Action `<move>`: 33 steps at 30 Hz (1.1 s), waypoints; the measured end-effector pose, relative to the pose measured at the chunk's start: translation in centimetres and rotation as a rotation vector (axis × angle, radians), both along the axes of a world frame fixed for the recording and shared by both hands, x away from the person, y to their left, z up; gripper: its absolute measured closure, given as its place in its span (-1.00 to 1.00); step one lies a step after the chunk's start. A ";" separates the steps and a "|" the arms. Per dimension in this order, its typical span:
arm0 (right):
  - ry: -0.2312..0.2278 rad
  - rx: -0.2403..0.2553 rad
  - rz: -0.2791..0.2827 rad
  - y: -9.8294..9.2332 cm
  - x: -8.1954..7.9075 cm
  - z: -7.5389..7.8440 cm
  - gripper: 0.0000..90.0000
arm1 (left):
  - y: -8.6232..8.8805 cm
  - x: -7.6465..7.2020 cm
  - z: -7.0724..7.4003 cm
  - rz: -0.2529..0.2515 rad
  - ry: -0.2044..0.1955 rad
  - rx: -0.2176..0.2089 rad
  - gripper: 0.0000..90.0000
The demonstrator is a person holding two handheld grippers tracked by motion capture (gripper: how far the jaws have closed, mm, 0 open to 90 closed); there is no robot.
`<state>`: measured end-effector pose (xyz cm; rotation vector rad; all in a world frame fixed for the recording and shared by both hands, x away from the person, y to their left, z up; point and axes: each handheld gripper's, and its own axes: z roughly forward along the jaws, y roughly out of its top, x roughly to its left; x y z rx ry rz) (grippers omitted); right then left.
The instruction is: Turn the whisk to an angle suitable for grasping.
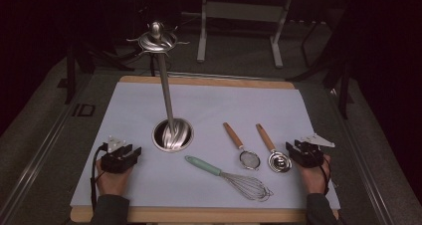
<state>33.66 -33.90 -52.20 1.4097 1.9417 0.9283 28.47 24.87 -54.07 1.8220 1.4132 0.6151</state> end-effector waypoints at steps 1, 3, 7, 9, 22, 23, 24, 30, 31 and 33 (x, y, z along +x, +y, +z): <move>-0.004 -0.005 0.019 0.4 -0.1 0.2 0.34 | -0.1 -0.1 0.0 -0.012 -0.014 0.006 0.37; -0.002 -0.002 0.034 0.6 -0.2 0.4 0.34 | -0.2 -0.3 0.1 -0.030 -0.026 0.011 0.37; 0.003 0.031 0.051 0.8 -0.2 0.7 0.33 | -0.1 -0.4 0.1 -0.038 -0.039 0.003 0.39; 0.014 0.032 0.065 1.1 -0.1 0.9 0.29 | 0.0 -0.4 0.1 -0.035 -0.040 -0.005 0.39; 0.021 0.069 0.144 3.3 -0.3 3.0 0.17 | 0.0 -0.3 0.0 -0.034 -0.034 -0.009 0.39; 0.021 0.069 0.144 3.3 -0.3 3.0 0.17 | 0.0 -0.3 0.0 -0.034 -0.034 -0.009 0.39; 0.018 0.073 0.162 3.7 -0.4 3.5 0.15 | 0.0 -0.4 0.0 -0.038 -0.037 -0.004 0.39; 0.012 0.045 0.226 5.0 -0.4 4.7 0.14 | -0.3 -0.4 0.0 -0.030 -0.040 0.021 0.35; 0.012 0.045 0.226 5.0 -0.4 4.7 0.14 | -0.3 -0.4 0.0 -0.030 -0.040 0.021 0.34; 0.025 0.031 0.262 5.6 -0.5 4.9 0.15 | -0.3 -0.4 0.0 -0.024 -0.038 0.028 0.34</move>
